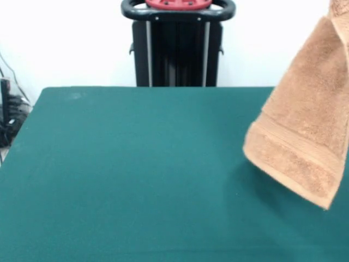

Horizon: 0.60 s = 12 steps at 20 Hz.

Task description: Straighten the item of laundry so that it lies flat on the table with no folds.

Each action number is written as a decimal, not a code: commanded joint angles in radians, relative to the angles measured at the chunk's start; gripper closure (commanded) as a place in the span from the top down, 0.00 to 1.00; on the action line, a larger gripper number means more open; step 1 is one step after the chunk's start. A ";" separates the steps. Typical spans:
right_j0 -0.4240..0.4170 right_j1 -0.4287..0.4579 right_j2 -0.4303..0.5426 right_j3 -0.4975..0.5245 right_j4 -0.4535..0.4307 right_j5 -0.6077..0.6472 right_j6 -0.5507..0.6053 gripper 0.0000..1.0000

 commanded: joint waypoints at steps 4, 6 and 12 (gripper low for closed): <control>-0.013 -0.084 0.250 0.218 0.017 0.089 -0.032 0.00; 0.004 -0.133 0.257 0.236 0.072 0.109 0.004 0.00; 0.106 -0.209 0.189 0.259 0.177 0.142 0.054 0.00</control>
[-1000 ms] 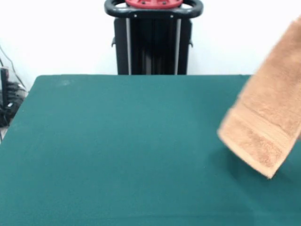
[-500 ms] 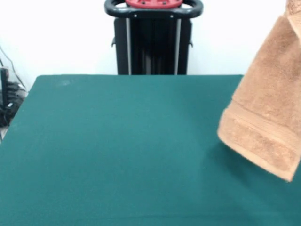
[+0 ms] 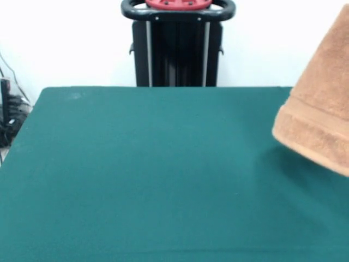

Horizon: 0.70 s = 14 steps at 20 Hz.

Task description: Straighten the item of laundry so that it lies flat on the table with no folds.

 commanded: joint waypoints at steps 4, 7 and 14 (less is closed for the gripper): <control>0.166 -0.079 -0.006 0.173 0.094 0.101 0.108 0.00; 0.241 -0.059 -0.082 0.183 0.061 0.070 0.153 0.00; 0.460 0.020 -0.342 0.131 -0.047 0.027 0.232 0.00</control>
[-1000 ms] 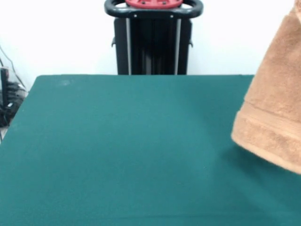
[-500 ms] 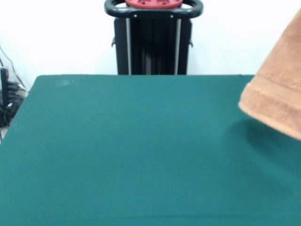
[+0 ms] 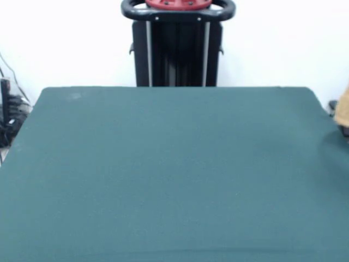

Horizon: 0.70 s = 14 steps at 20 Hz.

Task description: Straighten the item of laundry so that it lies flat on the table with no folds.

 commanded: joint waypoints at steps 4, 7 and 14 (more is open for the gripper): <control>0.299 0.185 -0.407 0.049 -0.094 -0.057 0.208 0.00; 0.364 0.269 -0.493 0.027 -0.097 -0.139 0.163 0.00; 0.405 0.412 -0.560 0.003 -0.120 -0.282 0.104 0.00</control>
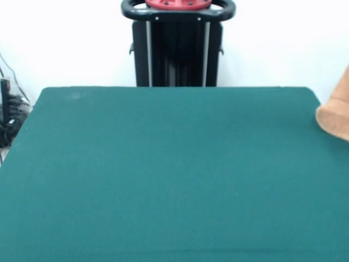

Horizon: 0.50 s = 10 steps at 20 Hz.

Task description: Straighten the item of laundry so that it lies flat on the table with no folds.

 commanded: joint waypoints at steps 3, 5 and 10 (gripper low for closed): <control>0.102 0.239 -0.230 -0.014 0.007 -0.162 0.111 0.00; 0.165 0.243 -0.286 -0.026 0.050 -0.155 0.122 0.00; 0.220 0.242 -0.318 -0.039 0.107 -0.129 0.149 0.00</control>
